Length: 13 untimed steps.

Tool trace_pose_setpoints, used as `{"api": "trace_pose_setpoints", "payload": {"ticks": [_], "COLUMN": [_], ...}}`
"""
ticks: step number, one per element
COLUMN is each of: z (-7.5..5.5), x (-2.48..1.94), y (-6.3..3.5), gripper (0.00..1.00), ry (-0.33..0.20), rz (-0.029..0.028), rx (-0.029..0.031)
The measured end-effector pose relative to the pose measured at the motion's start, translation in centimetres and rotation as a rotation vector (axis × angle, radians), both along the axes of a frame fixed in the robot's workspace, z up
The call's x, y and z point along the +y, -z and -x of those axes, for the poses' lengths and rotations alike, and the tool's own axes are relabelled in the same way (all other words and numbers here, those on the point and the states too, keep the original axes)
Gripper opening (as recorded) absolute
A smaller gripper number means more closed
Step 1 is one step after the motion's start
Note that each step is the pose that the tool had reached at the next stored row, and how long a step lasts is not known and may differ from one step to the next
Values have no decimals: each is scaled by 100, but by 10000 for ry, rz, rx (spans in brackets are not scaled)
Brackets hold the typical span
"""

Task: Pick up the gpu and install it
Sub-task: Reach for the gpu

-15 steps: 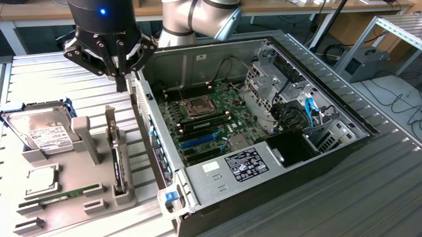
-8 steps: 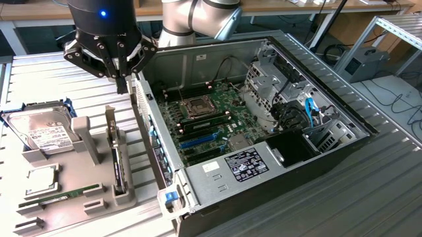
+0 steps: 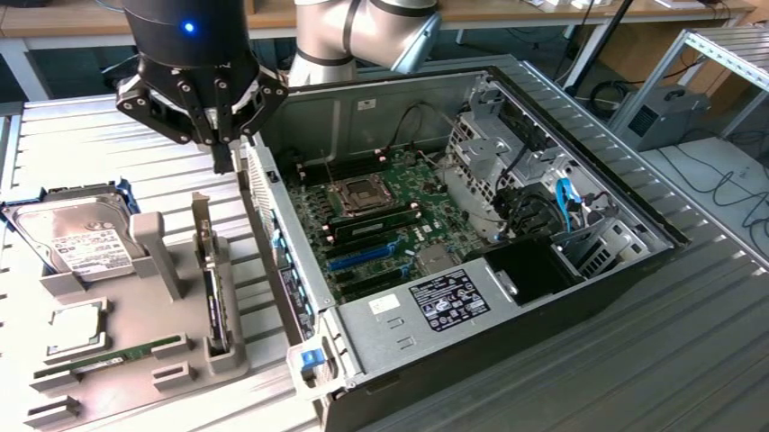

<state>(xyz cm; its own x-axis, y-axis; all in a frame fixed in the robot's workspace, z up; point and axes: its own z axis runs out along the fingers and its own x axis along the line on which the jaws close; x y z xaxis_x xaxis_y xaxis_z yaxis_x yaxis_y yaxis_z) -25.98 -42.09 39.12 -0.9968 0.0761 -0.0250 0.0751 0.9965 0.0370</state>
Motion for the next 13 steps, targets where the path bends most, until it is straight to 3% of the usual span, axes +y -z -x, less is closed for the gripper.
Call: {"api": "trace_pose_setpoints", "payload": {"ticks": [13], "z": [0], "x": [-66], "y": [0], "gripper": [11], "ry": [-1], "rz": [0], "rx": [0]}}
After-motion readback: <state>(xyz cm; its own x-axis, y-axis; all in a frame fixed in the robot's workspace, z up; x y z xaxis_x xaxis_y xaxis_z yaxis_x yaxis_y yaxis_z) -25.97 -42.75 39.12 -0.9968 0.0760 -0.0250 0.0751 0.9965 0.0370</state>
